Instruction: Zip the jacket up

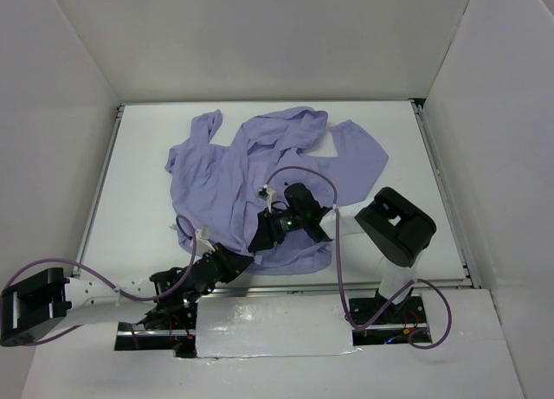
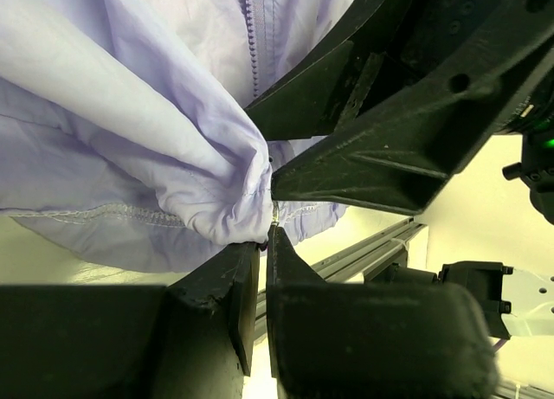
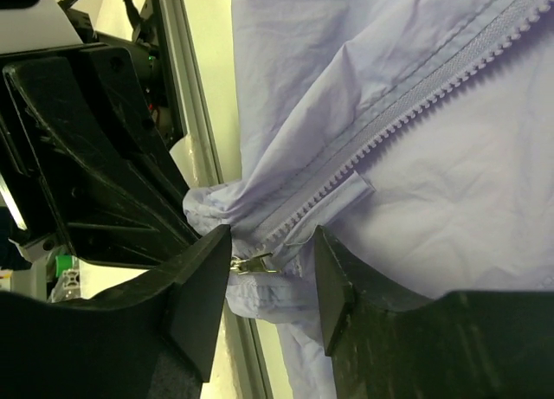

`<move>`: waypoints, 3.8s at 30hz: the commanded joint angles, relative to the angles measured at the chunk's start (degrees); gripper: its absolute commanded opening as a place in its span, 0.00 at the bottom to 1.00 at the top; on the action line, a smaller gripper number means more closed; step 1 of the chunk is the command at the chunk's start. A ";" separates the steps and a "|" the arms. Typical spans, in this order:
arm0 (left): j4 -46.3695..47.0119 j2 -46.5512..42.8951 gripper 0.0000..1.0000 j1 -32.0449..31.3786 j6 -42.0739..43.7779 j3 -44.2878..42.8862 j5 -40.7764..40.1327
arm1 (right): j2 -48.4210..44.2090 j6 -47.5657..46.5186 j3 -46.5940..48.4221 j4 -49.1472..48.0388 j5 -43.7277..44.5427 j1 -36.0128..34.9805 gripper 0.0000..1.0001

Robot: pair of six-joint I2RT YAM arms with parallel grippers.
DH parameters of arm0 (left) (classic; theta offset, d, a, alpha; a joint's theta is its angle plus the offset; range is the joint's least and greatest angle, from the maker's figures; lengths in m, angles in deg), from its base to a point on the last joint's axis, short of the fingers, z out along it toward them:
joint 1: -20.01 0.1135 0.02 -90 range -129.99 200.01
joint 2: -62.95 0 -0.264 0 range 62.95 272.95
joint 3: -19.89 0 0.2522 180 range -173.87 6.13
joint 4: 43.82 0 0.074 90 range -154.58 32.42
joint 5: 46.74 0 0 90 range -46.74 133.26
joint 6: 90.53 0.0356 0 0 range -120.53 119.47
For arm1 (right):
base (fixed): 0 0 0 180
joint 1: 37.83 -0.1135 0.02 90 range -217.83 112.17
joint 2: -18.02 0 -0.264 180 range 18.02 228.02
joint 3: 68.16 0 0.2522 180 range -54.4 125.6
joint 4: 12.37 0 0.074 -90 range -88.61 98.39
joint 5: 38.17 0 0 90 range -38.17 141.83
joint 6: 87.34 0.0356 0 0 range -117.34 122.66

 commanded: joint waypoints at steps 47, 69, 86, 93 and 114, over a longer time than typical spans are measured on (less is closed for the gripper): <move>0.50 1.48 0.00 -0.10 -0.23 7.82 0.22 | 0.64 -6.54 4.94 7.40 -1.38 2.02 0.00; -5.56 -1.59 0.00 -5.73 -9.29 10.28 -4.52 | 0.38 -9.45 9.88 14.82 23.05 -0.88 0.00; -28.76 -5.62 0.12 -6.43 -15.79 2.90 -5.93 | -5.77 -7.78 5.92 7.61 7.15 -5.09 0.00; -26.31 -17.84 0.37 -6.35 -10.44 6.23 -9.35 | -6.13 -1.90 2.41 2.78 13.30 -8.52 0.00; -31.14 -15.92 0.37 -6.35 -20.10 5.45 -8.04 | -4.19 11.82 -2.08 -6.02 33.51 -15.20 0.00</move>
